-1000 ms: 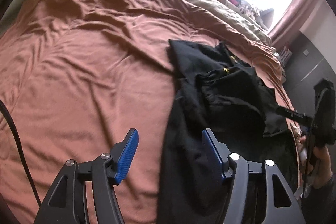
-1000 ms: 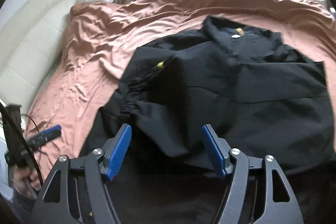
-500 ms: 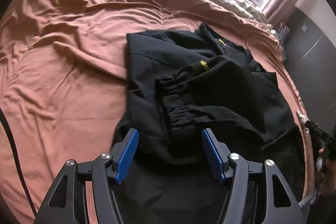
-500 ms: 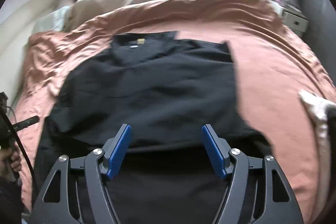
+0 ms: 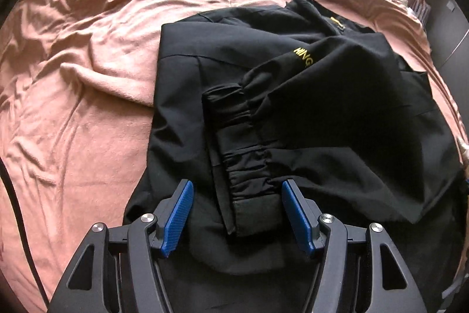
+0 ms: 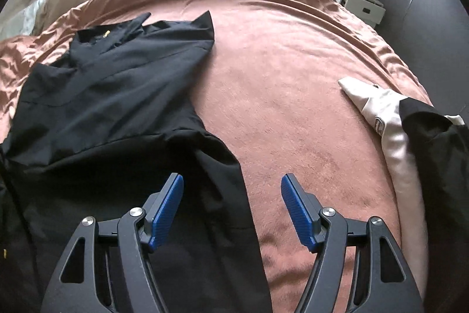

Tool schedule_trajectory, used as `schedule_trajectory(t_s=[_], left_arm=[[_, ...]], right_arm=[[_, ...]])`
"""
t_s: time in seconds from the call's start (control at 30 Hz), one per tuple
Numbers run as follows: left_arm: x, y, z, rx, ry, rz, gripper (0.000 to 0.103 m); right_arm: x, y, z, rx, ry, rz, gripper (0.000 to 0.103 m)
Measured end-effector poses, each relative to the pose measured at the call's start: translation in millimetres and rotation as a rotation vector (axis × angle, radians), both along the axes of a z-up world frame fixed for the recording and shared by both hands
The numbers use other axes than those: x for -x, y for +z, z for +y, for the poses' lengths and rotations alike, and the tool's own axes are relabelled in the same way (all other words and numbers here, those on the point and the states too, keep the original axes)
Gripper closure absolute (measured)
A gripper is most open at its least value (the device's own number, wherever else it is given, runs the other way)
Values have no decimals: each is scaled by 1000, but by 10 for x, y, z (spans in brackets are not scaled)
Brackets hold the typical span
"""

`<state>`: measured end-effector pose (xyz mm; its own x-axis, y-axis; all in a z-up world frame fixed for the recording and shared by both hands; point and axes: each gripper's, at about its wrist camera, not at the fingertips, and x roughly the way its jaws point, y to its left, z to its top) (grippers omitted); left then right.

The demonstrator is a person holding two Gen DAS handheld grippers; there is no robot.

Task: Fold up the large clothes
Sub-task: 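Grasp the elastic cuff with the left tool, pull toward collar, release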

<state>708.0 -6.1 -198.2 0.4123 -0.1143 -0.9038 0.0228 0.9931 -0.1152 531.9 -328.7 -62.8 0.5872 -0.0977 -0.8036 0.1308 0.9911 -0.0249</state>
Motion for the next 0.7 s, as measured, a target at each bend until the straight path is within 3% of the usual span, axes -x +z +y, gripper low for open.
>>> schedule_trajectory(t_s=[0.1, 0.13, 0.27, 0.33, 0.4, 0.57, 0.7], left_arm=[[-30, -67, 30, 35, 12, 13, 44], [-32, -60, 33, 45, 6, 7, 58], [7, 56, -54, 10, -33, -24, 69], [27, 152, -47, 13, -36, -44, 93], [19, 257, 15, 55, -21, -60, 94], [65, 406, 40, 77, -16, -81, 94], [72, 356, 56, 27, 0, -81, 94]], right_arm=[[-99, -27, 55, 2, 12, -3, 35], [-138, -32, 112, 21, 18, -2, 35], [-343, -122, 88, 57, 10, 19, 35], [-433, -140, 6, 20, -17, 10, 35], [-487, -148, -139, -40, -56, -14, 35], [-443, -295, -455, -151, -161, -39, 35], [-395, -438, -451, -134, -199, -28, 36]])
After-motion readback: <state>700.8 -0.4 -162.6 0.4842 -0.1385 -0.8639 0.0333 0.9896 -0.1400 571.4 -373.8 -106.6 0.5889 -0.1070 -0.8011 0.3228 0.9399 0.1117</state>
